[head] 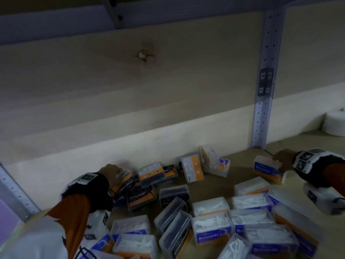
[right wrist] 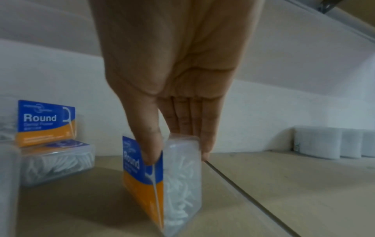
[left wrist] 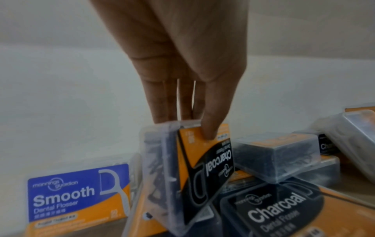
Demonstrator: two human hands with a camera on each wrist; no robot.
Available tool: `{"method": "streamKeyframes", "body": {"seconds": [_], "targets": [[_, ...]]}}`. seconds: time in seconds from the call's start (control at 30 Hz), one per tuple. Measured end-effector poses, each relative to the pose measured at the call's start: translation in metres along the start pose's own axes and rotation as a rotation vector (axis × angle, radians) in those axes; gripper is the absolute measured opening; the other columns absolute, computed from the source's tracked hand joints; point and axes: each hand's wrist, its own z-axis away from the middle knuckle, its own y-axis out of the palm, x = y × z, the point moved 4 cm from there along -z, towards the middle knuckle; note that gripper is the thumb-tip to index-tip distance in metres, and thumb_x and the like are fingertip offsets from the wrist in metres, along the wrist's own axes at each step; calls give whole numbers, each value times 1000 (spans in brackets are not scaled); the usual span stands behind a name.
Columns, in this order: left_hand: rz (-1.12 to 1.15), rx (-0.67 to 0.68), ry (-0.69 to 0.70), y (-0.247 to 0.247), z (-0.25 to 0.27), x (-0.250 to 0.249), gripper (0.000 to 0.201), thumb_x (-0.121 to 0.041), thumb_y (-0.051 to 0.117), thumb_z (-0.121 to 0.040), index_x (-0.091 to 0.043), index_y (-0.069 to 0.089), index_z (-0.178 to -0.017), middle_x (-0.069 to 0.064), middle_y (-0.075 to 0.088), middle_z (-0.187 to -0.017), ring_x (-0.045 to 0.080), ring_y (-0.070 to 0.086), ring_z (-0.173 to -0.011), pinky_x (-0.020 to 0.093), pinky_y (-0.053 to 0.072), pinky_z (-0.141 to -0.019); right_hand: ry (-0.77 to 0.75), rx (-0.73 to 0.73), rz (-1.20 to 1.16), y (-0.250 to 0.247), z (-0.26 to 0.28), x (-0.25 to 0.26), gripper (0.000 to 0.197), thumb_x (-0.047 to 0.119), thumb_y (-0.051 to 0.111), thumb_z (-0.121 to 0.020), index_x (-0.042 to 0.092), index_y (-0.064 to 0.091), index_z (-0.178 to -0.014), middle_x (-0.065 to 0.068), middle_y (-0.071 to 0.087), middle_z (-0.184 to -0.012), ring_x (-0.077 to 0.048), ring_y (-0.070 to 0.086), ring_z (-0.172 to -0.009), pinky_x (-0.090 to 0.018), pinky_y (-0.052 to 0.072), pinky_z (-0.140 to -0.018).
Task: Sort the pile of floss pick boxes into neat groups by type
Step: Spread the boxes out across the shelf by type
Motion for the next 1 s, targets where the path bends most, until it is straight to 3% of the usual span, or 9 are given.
{"method": "streamKeyframes", "body": {"seconds": [0.03,0.07,0.13,0.37,0.5,0.67,0.87,1.0], "targets": [[-9,-11,15,-1,1,1,15,-27,41,-98,-20,54,-93,9,56,-124,21,50,-125,27,41,-92,-5,-9,-5,-1,2,1,68,32,54,-94,14,18,-149,-3,27,-153,-15,34,-139,-19,29,-108],[-10,-23,29,0,1,2,23,-27,43,-97,-16,59,-109,8,55,-131,20,50,-125,27,41,-96,-9,-18,-8,-2,5,3,68,33,53,-94,14,17,-149,-4,27,-153,-15,33,-140,-19,28,-108],[9,-41,44,-2,3,2,39,-28,46,-95,-10,55,-129,7,52,-138,20,51,-124,26,41,-100,-12,-26,2,-3,10,4,68,34,52,-95,14,15,-149,-4,26,-154,-15,32,-140,-19,27,-108],[36,-71,136,-18,22,-5,50,-30,52,-93,-22,43,-141,1,45,-145,17,47,-129,22,39,-99,-2,-36,33,-10,37,4,64,32,51,-95,14,20,-149,-7,31,-151,-16,35,-139,-17,31,-102],[82,-48,186,-24,35,-16,58,-26,59,-88,-19,40,-143,3,46,-143,17,52,-123,22,41,-96,7,-33,73,-14,53,1,59,34,48,-96,13,26,-147,-7,33,-150,-17,36,-138,-18,34,-103],[69,-12,302,-21,48,-38,56,-22,62,-87,-20,44,-140,-1,48,-143,14,49,-127,18,38,-97,-4,-60,109,-21,73,2,52,34,44,-98,10,37,-143,-6,41,-147,-16,40,-135,-18,37,-101],[80,44,416,-14,59,-60,52,-14,61,-87,-17,49,-137,-2,49,-143,13,47,-129,17,36,-97,-32,-126,94,-26,91,-4,63,38,45,-97,17,19,-149,-4,31,-152,-17,32,-140,-18,32,-106],[101,56,490,-5,60,-72,46,-11,61,-86,-16,55,-131,-1,56,-136,13,52,-124,13,37,-89,-68,-139,112,-32,106,-2,59,36,45,-97,16,24,-148,-3,38,-150,-15,38,-137,-17,33,-103]]}}
